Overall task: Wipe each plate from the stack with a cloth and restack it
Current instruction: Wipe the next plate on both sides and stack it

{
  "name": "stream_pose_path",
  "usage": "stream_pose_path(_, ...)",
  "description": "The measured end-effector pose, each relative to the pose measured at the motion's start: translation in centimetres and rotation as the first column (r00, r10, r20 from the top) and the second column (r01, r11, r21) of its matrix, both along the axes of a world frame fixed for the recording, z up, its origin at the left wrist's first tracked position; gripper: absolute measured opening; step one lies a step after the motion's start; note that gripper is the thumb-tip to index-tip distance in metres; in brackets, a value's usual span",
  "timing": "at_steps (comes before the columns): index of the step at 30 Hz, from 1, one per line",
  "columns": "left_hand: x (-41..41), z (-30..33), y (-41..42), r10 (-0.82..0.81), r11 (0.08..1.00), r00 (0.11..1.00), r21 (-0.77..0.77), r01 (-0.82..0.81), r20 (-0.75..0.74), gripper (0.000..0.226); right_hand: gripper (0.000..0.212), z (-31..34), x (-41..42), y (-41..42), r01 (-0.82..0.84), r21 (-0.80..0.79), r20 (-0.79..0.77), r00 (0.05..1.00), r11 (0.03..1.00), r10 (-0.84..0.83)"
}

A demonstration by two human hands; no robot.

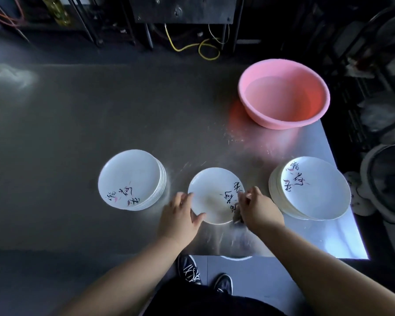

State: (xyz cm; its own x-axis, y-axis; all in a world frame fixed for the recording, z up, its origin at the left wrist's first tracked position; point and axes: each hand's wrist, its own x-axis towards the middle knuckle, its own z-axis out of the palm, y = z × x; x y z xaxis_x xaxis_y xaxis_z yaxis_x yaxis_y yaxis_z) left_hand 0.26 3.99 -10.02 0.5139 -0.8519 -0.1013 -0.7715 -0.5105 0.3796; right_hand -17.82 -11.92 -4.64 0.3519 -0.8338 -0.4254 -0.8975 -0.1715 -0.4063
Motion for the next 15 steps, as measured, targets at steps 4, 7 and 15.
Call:
stream_pose_path(4,1.7,2.2,-2.1,0.168,0.959,0.95,0.266,-0.096,-0.262,0.052,0.054,-0.9,1.9,-3.3,-0.025,0.129,-0.229,0.972,0.991,0.055)
stream_pose_path(7,2.9,3.1,-3.5,0.183,0.937,0.918,0.345,-0.054,-0.353,0.041,0.04,-1.4,2.9,-4.1,-0.034,0.199,-0.244,0.966,0.979,0.083)
stream_pose_path(15,3.6,5.2,-5.7,0.352,0.91,0.693,0.402,-0.098,-0.629,0.058,0.038,0.9,3.9,-3.5,0.051,0.288,-0.183,0.983,0.956,0.003)
